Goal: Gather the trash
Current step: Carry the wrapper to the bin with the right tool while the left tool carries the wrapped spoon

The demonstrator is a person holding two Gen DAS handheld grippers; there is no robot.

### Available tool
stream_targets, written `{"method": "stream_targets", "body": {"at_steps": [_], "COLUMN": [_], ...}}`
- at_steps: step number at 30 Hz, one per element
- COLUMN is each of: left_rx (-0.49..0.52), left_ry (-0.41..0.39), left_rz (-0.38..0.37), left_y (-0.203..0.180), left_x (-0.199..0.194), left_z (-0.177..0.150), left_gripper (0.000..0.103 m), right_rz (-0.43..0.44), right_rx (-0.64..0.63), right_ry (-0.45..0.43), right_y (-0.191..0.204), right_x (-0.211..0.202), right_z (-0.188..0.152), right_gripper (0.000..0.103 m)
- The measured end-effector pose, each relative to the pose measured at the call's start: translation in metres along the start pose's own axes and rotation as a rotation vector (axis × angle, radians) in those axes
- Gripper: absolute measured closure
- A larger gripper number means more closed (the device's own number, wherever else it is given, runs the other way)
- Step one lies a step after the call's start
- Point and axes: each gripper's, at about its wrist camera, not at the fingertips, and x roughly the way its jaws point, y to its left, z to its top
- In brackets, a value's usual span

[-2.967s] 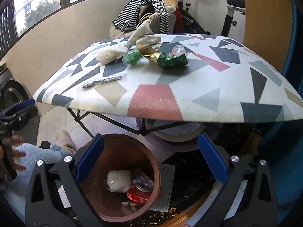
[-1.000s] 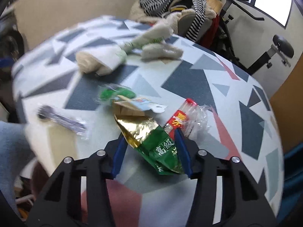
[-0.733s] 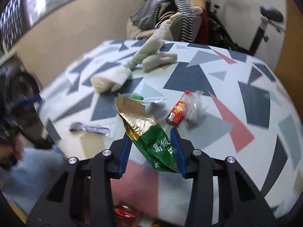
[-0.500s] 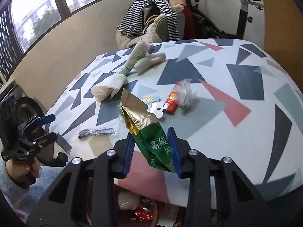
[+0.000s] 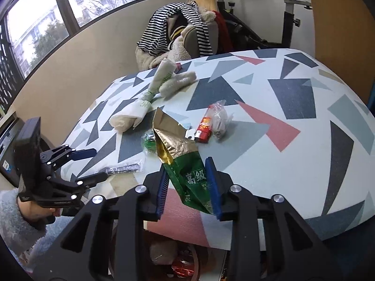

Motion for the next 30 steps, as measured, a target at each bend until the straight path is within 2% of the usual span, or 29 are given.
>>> {"method": "stream_targets", "body": {"at_steps": [2,6,10,13,21,30], "left_rx": [0.004,-0.041,-0.015,-0.007,-0.078,-0.204], "left_ry": [0.027,0.028,0.022,0.014,-0.049,-0.148], "left_rz": [-0.012,-0.057,-0.079,-0.075,-0.072,-0.102], "left_y": [0.002,0.007,0.000,-0.004,0.004,0.004], "left_x": [0.009,0.013,0.012,0.009,-0.020,-0.075], "left_z": [0.001,0.002,0.003,0.003,0.004,-0.004], "left_gripper": [0.044,0.057,0.077,0.084,0.085,0.085], "right_rz": [-0.010,-0.017,-0.018,-0.022,-0.004,0.033], "right_rx": [0.006,0.014,0.014,0.014,0.014,-0.012], "right_ry": [0.002,0.006,0.010,0.010,0.000,-0.008], "right_y": [-0.002,-0.006,-0.007,-0.007,-0.001,0.022], "right_x": [0.000,0.000,0.000,0.000,-0.006,-0.023], "right_z": [-0.001,-0.002,-0.003,-0.003,-0.004,-0.012], "right_gripper": [0.070,0.070,0.071,0.071,0.071,0.071]}}
